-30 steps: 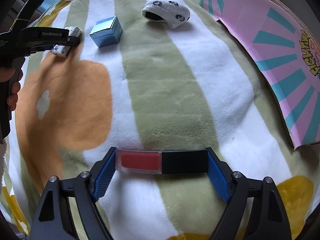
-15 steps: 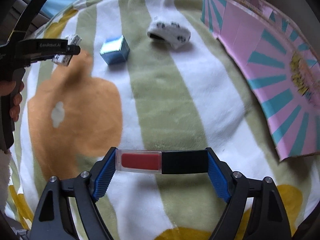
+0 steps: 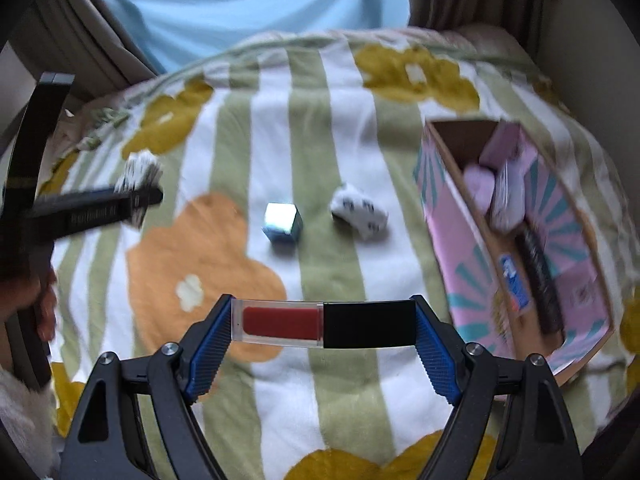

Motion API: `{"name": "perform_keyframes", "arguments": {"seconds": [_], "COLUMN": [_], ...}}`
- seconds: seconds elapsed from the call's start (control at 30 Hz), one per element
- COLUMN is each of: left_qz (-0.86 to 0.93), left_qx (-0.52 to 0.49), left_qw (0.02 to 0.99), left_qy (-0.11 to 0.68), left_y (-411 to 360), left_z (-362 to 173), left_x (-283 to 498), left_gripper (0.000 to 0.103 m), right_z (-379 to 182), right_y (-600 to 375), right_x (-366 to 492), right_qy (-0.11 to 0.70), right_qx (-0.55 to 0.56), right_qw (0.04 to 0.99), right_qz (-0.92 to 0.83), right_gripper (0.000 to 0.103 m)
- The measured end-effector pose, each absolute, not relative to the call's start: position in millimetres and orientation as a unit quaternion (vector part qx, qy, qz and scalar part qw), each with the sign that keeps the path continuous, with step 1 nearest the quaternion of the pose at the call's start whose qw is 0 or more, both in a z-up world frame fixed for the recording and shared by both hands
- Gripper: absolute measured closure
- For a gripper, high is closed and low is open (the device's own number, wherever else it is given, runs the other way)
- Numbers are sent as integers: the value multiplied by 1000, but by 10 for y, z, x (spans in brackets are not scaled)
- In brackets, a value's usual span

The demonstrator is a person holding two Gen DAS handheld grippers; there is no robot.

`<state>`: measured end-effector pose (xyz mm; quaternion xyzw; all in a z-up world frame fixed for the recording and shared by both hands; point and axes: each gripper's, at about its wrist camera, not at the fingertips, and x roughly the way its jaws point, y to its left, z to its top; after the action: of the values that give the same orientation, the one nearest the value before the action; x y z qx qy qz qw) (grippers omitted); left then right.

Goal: Organize objects
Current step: 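Lift and carry the tissue pack and lipstick over the cardboard box with both tools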

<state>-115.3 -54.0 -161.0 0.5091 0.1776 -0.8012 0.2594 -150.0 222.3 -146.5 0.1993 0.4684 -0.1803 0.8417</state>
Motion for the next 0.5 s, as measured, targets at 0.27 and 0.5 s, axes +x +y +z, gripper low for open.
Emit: {"name": "perform_keyframes", "arguments": {"seconds": [0.27, 0.5], "left_qz": [-787, -772], "left_qx": [486, 473], "left_qw": [310, 343], "left_qy": [221, 250], "left_y": [-154, 319], "left_z": [-1096, -848], "left_x": [-680, -323], "left_gripper": [57, 57], "right_z": [-928, -693], "right_y": [2132, 2190], "right_x": [-1642, -1790], "right_qy": [465, 458], "right_qx": [178, 157], "right_qw": [856, 870], "right_qz": [-137, -98], "right_gripper": [22, 22]}}
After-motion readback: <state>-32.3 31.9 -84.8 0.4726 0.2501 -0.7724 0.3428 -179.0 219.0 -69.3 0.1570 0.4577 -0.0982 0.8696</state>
